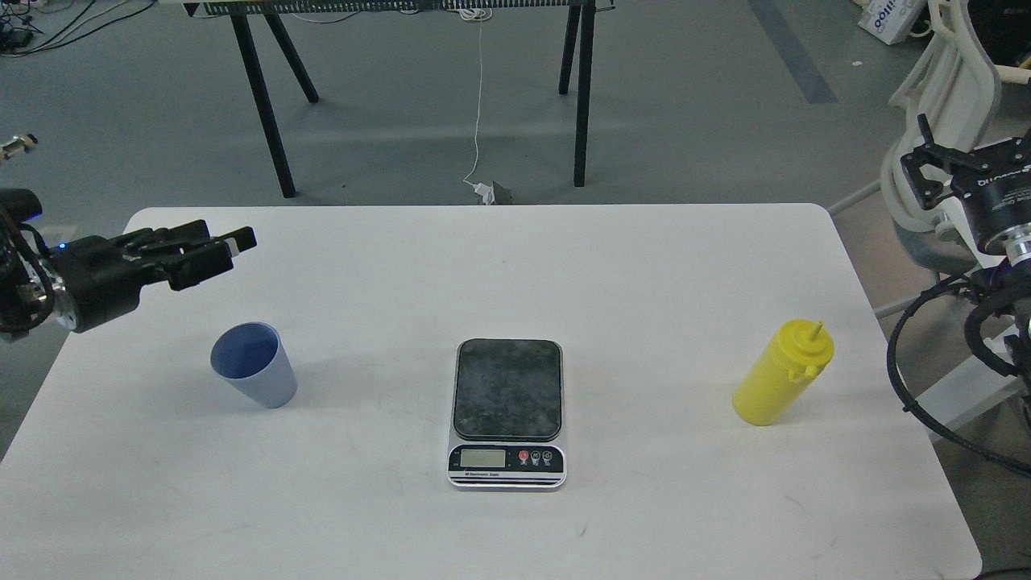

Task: Pour seasoning into cup on scale with both arms
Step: 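Close the left gripper around the blue cup, then lift the blue cup with the left gripper and carry it over the scale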

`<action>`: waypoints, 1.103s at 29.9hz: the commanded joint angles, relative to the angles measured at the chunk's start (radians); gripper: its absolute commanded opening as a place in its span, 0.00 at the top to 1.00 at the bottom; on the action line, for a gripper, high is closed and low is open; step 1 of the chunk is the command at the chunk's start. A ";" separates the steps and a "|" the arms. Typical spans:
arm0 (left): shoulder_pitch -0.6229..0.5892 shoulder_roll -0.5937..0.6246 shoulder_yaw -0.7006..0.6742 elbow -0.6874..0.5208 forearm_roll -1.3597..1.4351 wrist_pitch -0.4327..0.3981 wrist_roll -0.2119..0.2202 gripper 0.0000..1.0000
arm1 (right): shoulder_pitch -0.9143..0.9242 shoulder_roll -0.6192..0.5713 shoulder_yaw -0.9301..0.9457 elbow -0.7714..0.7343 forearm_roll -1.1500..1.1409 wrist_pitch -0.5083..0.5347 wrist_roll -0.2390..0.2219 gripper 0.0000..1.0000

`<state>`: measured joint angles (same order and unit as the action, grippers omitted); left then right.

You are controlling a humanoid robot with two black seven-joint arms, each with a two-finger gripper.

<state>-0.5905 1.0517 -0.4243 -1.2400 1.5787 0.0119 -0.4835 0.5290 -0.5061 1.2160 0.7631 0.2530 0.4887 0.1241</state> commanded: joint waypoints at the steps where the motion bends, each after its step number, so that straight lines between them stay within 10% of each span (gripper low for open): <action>1: 0.003 -0.007 0.116 0.069 0.070 0.075 -0.005 0.18 | -0.003 -0.003 0.002 0.001 0.000 0.000 0.000 0.01; 16: 0.001 -0.229 0.246 0.372 0.138 0.158 -0.005 0.38 | -0.021 0.003 0.003 0.013 0.000 0.000 0.002 0.01; 24: -0.005 -0.231 0.246 0.376 0.135 0.158 -0.005 0.95 | -0.029 0.003 0.005 0.021 0.000 0.000 0.003 0.01; 33: -0.089 -0.222 0.245 0.305 0.129 0.149 -0.005 0.96 | -0.069 -0.003 0.033 0.039 0.000 0.000 0.006 0.01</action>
<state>-0.6272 0.8219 -0.1817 -0.8892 1.7065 0.1681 -0.4886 0.4717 -0.5032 1.2350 0.7929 0.2546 0.4887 0.1303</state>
